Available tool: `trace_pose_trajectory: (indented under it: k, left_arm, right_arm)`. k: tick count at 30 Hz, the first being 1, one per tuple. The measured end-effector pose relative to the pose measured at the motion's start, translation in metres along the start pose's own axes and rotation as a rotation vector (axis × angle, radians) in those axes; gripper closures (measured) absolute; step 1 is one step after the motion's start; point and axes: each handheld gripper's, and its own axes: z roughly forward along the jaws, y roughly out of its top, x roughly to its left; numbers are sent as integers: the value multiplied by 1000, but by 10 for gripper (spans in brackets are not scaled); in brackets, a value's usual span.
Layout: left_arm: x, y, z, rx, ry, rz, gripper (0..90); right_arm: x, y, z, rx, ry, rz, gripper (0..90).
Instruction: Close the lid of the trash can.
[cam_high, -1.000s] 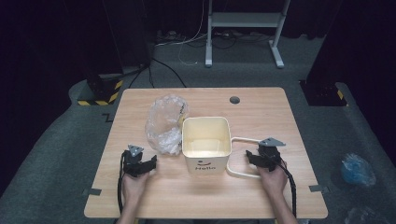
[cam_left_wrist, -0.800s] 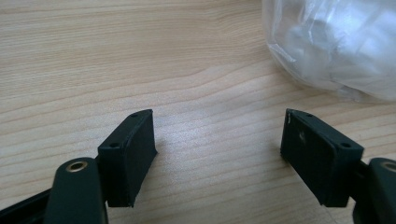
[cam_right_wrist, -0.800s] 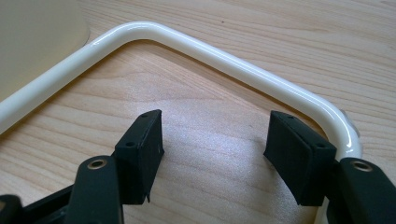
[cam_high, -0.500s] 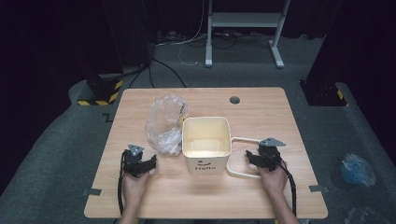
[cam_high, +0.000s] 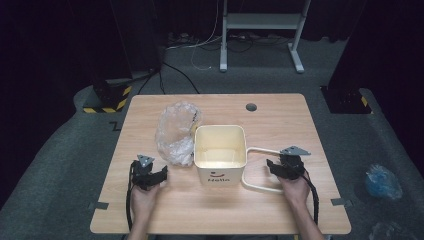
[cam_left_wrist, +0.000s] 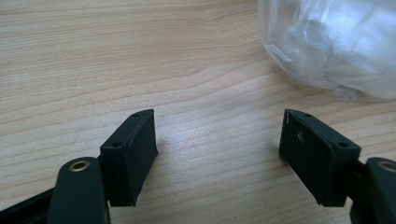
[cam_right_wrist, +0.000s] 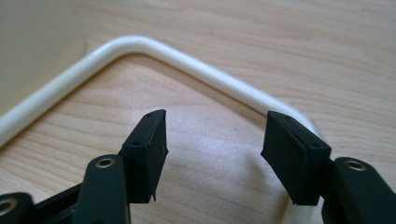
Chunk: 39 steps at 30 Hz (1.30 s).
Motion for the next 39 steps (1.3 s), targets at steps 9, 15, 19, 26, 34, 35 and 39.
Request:
trace_pose_trajectory:
  k: [9, 15, 19, 26, 34, 35, 39]
  left_arm:
    - [0, 0, 0, 0, 2, 1, 275]
    - [0, 0, 0, 0, 2, 1, 276]
    - [0, 0, 0, 1, 1, 1, 276]
    - [0, 0, 0, 0, 0, -1, 275]
    - [0, 0, 0, 0, 0, -5, 275]
    - [0, 0, 0, 0, 0, -4, 275]
    - [0, 0, 0, 0, 0, -3, 275]
  right_arm:
    - [-27, 4, -14, -52, -28, 53, 477]
    - [-37, 5, -12, -40, -30, 64, 544]
    - [-41, 7, -8, -31, -30, 67, 583]
    - [-44, 5, 3, -4, -30, 46, 619]
    - [-45, 1, 11, 37, -15, 40, 663]
    - [-45, 0, 12, 38, -17, 33, 672]
    - [-43, 1, 13, 38, -13, 15, 696]
